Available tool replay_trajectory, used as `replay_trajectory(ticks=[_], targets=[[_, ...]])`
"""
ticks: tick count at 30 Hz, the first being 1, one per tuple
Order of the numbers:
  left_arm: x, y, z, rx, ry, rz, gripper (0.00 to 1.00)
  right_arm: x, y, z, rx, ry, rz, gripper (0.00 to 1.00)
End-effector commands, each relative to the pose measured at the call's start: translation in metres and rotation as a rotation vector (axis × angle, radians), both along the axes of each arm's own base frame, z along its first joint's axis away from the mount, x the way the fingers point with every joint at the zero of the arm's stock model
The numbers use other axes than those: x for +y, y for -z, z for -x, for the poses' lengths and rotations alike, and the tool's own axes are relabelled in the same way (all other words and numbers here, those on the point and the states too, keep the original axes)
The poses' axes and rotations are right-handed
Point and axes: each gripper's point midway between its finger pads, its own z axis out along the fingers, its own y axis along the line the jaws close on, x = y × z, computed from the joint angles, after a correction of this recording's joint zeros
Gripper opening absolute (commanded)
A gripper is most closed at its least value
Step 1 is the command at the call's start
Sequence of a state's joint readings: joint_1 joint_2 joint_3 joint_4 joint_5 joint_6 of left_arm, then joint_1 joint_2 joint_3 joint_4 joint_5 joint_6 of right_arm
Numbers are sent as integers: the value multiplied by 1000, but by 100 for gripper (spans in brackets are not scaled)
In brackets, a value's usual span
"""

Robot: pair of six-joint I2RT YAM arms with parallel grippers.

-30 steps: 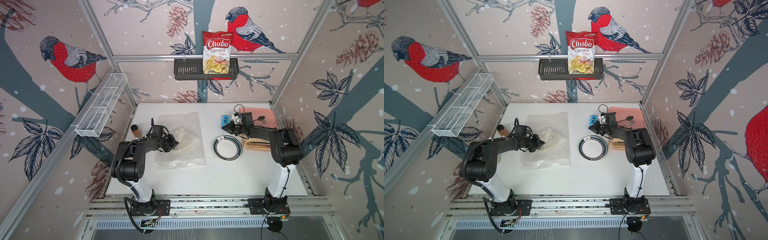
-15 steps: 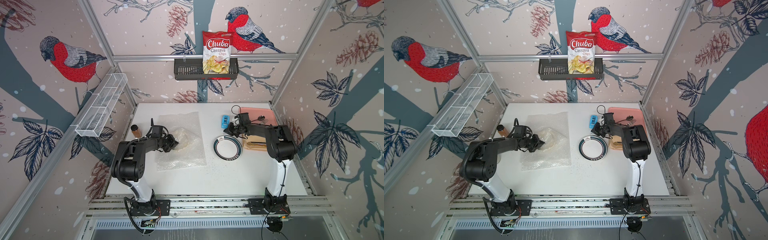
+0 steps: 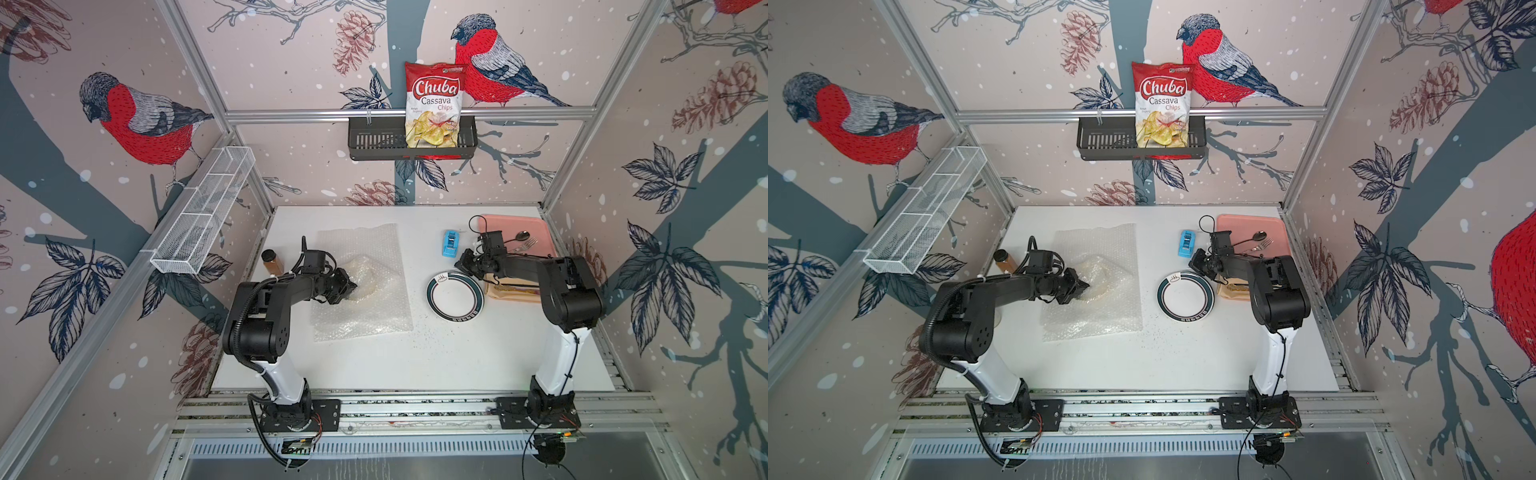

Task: Wrap dinner plates in bubble wrap
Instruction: Tear off the tape using the Tape Cutter.

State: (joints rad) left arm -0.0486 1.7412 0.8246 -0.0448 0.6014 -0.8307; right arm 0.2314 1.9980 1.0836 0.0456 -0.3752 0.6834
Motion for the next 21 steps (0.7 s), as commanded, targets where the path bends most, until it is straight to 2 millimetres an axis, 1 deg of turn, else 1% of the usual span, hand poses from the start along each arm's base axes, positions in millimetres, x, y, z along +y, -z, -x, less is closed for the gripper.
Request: replay_trajectory(ticks=[1,3,6,7,9,10,12,13,15,17,19,20,21], targets=[[17,21,20,115,-43,-90,0,-46,53,64,291,86,231,0],[18,21,20,111,-43,-94,0,-43,37,53,233,75,219,0],[17,25,21,117,-37,-94,0,-35,-10,21,76,48,206,0],[17,25,21,116,-38,-90,0,-27,-32,9,10,19,185,0],[16,27,23,116,-41,-83,0,-10,-70,-4,-101,-47,130,0],[16,28,24,116,-40,-81,0,1,-90,-9,-157,-97,88,0],[16,29,24,114,-40,-80,0,25,-119,-8,-233,-203,17,0],[16,29,25,114,-41,-79,0,38,-132,-4,-266,-271,-14,0],[15,30,27,116,-35,-77,0,67,-152,11,-319,-412,-55,0],[14,31,28,117,-33,-75,0,107,-173,41,-359,-604,-151,0],[13,32,30,115,-30,-72,0,140,-186,70,-395,-752,-198,0],[13,32,31,114,-30,-73,0,154,-189,84,-405,-817,-207,0],[12,32,32,113,-28,-72,0,164,-190,94,-404,-863,-215,0]])
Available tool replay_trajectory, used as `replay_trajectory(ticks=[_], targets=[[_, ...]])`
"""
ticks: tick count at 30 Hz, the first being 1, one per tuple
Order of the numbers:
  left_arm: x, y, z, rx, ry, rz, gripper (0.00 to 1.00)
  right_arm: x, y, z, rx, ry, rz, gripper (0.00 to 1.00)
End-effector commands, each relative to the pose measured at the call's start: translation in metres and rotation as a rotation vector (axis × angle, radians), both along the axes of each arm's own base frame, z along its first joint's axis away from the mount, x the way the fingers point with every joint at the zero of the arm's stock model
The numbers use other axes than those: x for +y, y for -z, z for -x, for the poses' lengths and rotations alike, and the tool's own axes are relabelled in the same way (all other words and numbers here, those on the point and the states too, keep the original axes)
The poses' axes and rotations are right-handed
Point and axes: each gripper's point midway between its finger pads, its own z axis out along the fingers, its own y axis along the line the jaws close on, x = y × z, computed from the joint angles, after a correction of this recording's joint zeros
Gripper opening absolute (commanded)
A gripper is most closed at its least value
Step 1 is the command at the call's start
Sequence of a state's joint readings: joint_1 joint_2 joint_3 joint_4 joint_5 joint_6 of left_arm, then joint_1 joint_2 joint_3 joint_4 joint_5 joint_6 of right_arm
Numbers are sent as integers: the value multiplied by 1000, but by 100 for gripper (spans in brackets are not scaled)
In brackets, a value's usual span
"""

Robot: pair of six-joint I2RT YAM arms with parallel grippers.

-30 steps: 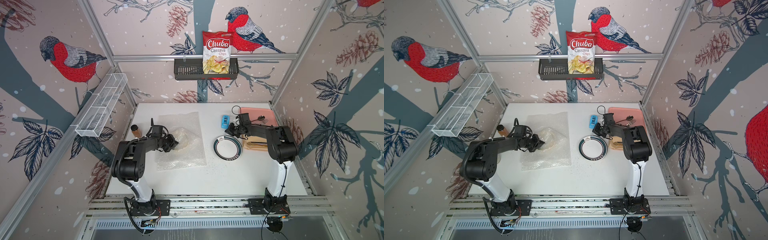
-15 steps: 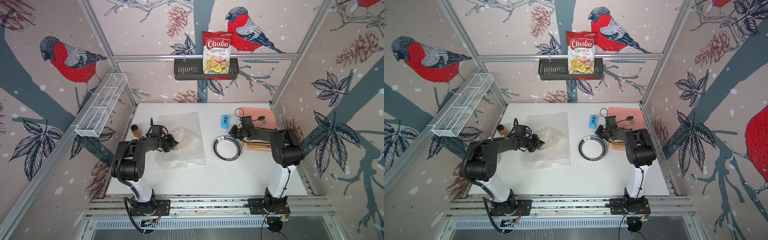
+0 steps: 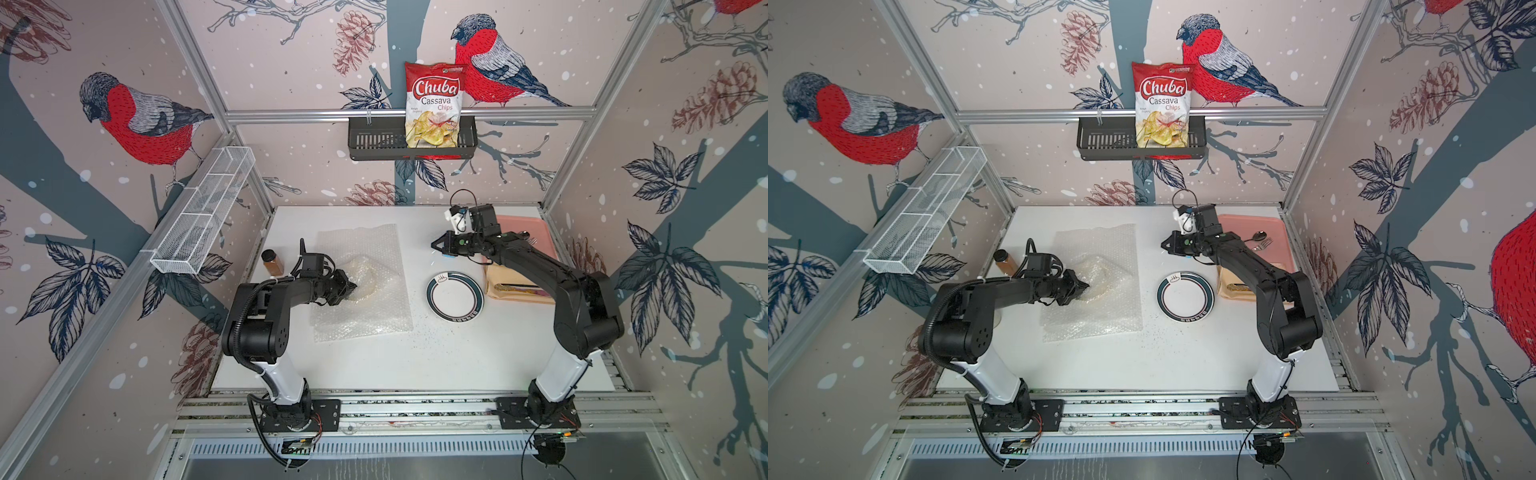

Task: Wrap dinner plates in bubble wrap
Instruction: Tear off the tape using the Tape Cutter, then stick the tape on the bubble wrap.

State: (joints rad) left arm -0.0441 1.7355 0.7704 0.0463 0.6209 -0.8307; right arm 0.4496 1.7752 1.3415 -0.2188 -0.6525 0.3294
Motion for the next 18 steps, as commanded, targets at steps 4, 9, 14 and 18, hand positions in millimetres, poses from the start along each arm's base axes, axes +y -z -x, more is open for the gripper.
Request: replay_trajectory(ticks=[4,9,14,18], targets=[[10,31,33,153,-25,-87,0,73,1,84,21,-427,-32,0],[8,33,39,152,-11,-85,0,107,34,99,65,-518,77,0],[7,33,41,152,-13,-81,0,136,44,100,74,-568,85,0],[5,33,42,151,-13,-79,0,156,50,91,89,-569,84,0]])
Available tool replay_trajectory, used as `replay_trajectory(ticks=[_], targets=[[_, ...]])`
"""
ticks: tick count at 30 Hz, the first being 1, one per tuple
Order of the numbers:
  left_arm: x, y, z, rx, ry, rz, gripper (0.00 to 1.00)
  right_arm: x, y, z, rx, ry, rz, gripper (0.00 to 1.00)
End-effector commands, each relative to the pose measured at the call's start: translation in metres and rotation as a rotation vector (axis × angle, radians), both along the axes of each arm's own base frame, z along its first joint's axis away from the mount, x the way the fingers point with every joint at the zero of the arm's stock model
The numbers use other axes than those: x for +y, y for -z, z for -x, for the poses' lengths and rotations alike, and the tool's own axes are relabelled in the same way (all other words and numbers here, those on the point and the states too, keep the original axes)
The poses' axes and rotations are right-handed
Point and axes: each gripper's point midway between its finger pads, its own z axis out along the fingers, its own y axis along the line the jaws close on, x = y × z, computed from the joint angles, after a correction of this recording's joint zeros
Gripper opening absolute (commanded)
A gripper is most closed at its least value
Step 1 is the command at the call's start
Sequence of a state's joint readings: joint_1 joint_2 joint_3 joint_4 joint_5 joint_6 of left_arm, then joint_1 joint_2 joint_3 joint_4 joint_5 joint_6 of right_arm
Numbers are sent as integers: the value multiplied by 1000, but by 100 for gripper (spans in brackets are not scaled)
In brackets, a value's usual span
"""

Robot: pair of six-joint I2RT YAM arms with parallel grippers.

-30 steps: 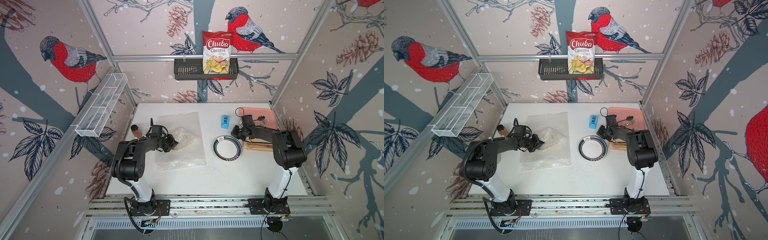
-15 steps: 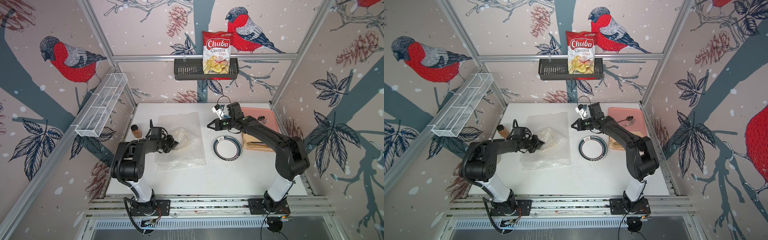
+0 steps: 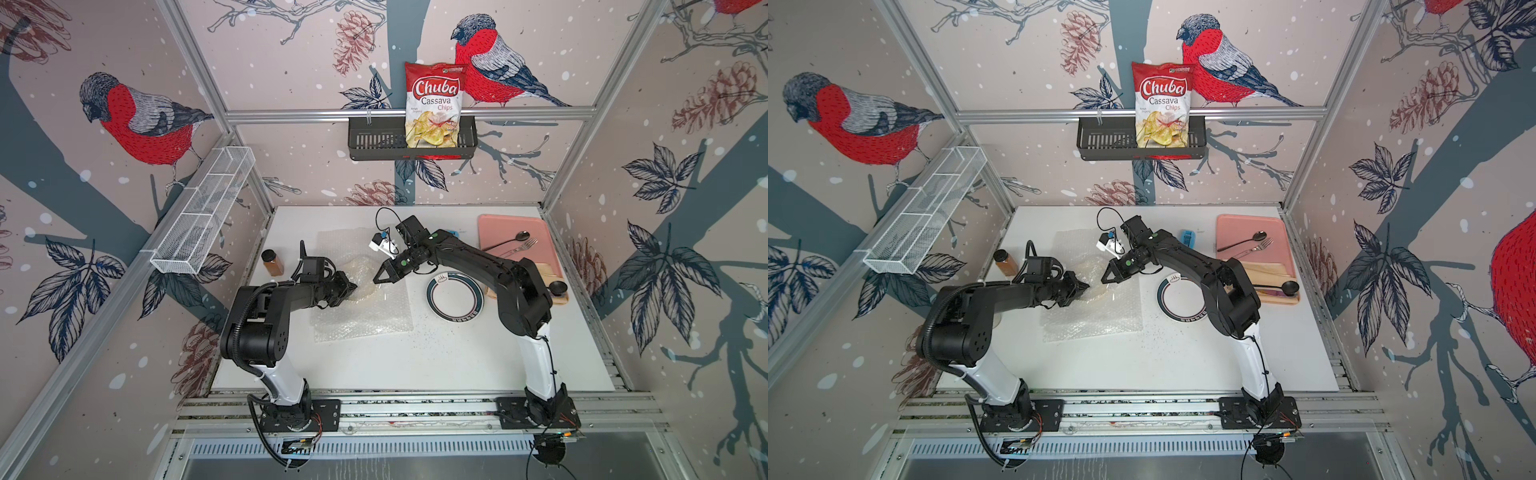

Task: Wrap dinner plates in bubble wrap
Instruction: Stick the tape on the bubble wrap.

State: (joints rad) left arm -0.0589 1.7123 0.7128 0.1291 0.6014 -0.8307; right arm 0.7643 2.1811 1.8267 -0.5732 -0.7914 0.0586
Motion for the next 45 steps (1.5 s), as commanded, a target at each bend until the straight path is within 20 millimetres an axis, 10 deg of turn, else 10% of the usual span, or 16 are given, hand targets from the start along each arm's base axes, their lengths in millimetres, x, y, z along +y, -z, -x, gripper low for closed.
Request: replay_trajectory(ticks=[1,17,45], targets=[[7,32,39,201,-19,-67,0,9,5,-4,29,0,14,1],[7,34,44,209,-25,-69,0,40,47,-3,165,2,43,0],[5,17,44,187,2,-62,4,20,131,-23,261,157,264,1]])
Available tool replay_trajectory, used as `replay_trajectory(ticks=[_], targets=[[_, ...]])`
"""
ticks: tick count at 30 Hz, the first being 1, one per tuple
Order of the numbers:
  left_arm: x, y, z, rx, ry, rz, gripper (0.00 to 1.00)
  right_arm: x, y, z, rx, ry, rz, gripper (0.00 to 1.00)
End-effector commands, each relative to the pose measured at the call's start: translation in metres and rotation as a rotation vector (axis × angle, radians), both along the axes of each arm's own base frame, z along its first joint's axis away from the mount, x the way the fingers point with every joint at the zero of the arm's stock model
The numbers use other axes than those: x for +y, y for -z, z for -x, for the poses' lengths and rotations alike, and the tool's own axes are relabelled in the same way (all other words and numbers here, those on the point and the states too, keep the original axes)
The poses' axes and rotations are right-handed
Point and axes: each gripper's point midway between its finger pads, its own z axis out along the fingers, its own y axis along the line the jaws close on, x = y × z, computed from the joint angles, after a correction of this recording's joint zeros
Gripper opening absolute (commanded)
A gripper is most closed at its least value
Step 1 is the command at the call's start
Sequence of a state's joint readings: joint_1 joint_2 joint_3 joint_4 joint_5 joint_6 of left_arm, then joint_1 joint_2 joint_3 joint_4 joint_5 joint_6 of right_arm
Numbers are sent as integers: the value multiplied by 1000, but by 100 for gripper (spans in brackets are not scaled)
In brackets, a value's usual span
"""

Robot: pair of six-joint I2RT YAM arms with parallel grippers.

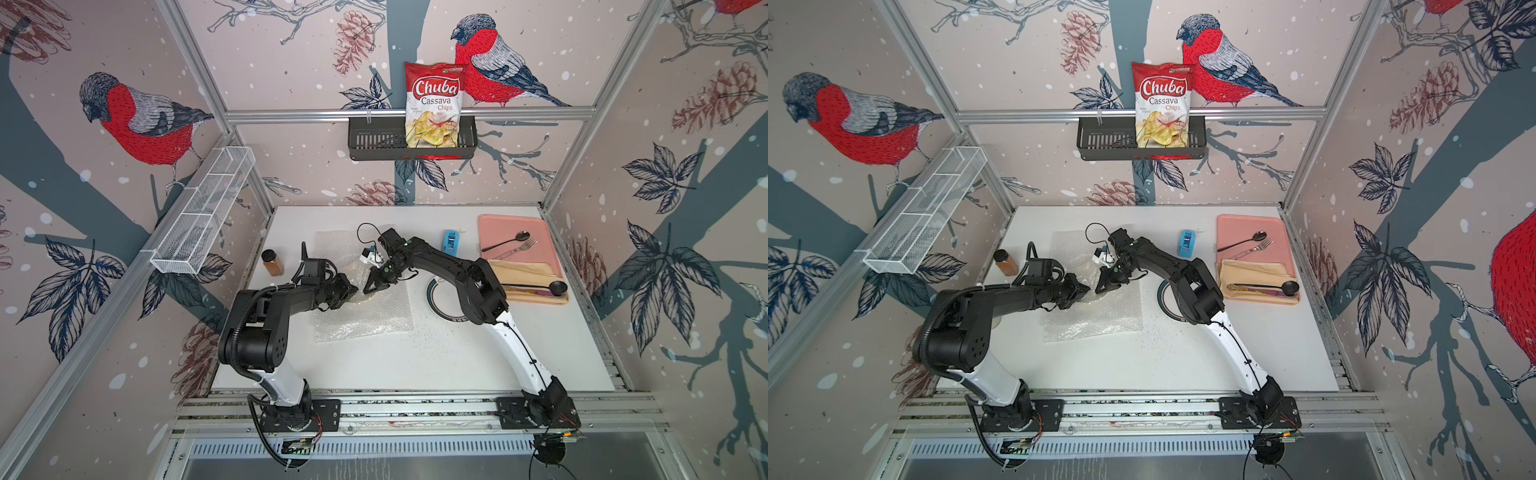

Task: Wrap dinner plates in bubble wrap
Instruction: Stick the tape on the bubble wrap.

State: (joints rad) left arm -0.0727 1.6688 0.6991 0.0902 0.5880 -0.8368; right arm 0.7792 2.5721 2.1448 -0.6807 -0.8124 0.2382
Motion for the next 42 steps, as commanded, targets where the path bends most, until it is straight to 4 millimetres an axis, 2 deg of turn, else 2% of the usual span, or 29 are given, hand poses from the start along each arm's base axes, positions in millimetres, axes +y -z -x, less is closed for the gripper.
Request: replay_trajectory(ticks=[1,6,9,16,19,29,32,33,37,38,42], targets=[[8,17,33,166,6,-52,7,-15,29,-6,-16,61,130,1],[15,-7,23,118,30,-37,15,-20,40,-7,-12,82,179,1],[20,-23,15,91,40,-39,18,-21,39,-9,-17,90,182,1],[16,-66,-6,-3,72,2,18,-21,38,-10,-21,99,189,1],[13,-72,-12,-28,81,13,14,-20,37,-10,-22,100,185,1],[-28,-46,-26,18,164,75,5,-16,31,-14,-27,112,167,2],[-21,-28,-25,53,145,16,3,-16,30,-15,-25,116,166,2],[-17,-29,-32,42,139,-20,3,-16,30,-15,-25,118,166,2],[-4,-2,-29,85,117,-83,1,-15,29,-14,-24,117,163,2],[1,10,-22,114,105,-95,1,-15,28,-13,-25,115,164,2],[8,27,-17,146,86,-121,0,-18,27,-10,-28,116,172,2]])
